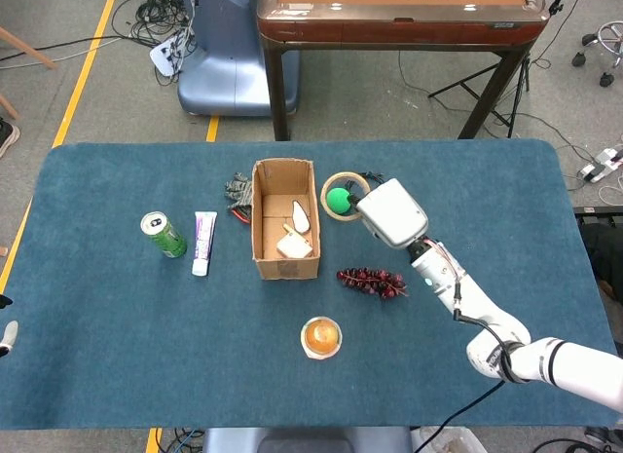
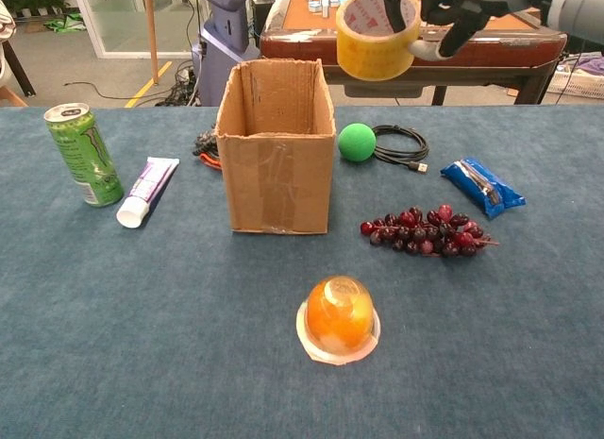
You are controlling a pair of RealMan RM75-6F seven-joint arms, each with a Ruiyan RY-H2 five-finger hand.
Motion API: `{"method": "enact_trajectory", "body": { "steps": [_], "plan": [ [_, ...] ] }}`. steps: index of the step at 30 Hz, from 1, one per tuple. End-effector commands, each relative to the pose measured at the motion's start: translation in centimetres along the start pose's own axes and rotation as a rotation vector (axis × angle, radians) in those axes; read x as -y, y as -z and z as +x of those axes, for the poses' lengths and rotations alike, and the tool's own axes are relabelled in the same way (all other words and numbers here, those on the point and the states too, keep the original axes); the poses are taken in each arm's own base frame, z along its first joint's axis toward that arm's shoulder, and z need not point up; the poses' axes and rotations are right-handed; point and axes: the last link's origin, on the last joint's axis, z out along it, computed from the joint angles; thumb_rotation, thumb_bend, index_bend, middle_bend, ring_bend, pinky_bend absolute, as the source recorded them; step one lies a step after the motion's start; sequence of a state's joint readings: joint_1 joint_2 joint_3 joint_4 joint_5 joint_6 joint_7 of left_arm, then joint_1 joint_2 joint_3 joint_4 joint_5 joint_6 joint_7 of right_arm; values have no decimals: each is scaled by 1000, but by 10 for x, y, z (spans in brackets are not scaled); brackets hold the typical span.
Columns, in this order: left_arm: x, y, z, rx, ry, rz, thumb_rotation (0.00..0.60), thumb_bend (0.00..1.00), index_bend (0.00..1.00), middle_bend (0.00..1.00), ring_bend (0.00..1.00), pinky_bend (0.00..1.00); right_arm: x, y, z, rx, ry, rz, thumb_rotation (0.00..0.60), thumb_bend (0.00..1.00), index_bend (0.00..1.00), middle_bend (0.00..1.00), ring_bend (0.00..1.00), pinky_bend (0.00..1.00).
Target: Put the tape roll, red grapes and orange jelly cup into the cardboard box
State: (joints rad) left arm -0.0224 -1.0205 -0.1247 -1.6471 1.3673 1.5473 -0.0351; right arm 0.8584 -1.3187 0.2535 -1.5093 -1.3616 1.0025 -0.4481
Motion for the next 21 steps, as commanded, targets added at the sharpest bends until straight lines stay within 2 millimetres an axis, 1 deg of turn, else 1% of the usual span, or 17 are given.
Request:
{"method": "enact_trajectory", "body": {
  "steps": [1, 6, 11, 13, 14, 15, 16, 17, 19, 21],
  "plan": [
    [0, 0, 0, -1, 3, -2, 600, 332, 424, 442, 340, 534, 12, -10, -1, -3, -18, 25, 600, 417, 692, 1000, 1000, 1000],
    [0, 1, 2, -1, 9, -2, 600, 332, 424, 442, 340, 534, 35, -23, -7, -6, -71, 65, 600, 416, 693, 1000, 1000, 1000],
    [-1, 4, 3, -6, 13, -11, 600, 332, 424, 442, 340, 534, 53, -29, -13, -15, -109, 92, 600, 410, 692, 1000, 1000, 1000],
    [-2, 4, 4, -6, 16, -17, 600, 332, 424, 442, 340, 534, 59, -32, -14, -22, -115, 104, 600, 343, 690, 1000, 1000, 1000],
    [-2, 4, 4, -7, 17, -20, 600, 332, 424, 442, 340, 534, 61, -33, -14, -27, -115, 108, 600, 233, 671, 1000, 1000, 1000],
    [-3, 4, 4, -7, 19, -22, 600, 332, 424, 442, 340, 534, 63, -35, -13, -33, -115, 112, 600, 122, 637, 1000, 1000, 1000],
    [-3, 4, 4, -8, 21, -24, 600, 332, 424, 442, 340, 534, 66, -36, -12, -42, -119, 115, 600, 54, 599, 1000, 1000, 1000],
    [-3, 4, 5, -9, 21, -25, 600, 332, 424, 442, 340, 534, 67, -37, -10, -48, -122, 119, 600, 11, 551, 1000, 1000, 1000],
    [-3, 5, 6, -11, 26, -26, 600, 331, 424, 442, 340, 534, 70, -38, -9, -56, -120, 125, 600, 0, 455, 1000, 1000, 1000],
    [-3, 5, 6, -9, 31, -26, 600, 332, 424, 442, 340, 534, 71, -38, -7, -63, -113, 124, 600, 0, 314, 1000, 1000, 1000]
  ]
}}
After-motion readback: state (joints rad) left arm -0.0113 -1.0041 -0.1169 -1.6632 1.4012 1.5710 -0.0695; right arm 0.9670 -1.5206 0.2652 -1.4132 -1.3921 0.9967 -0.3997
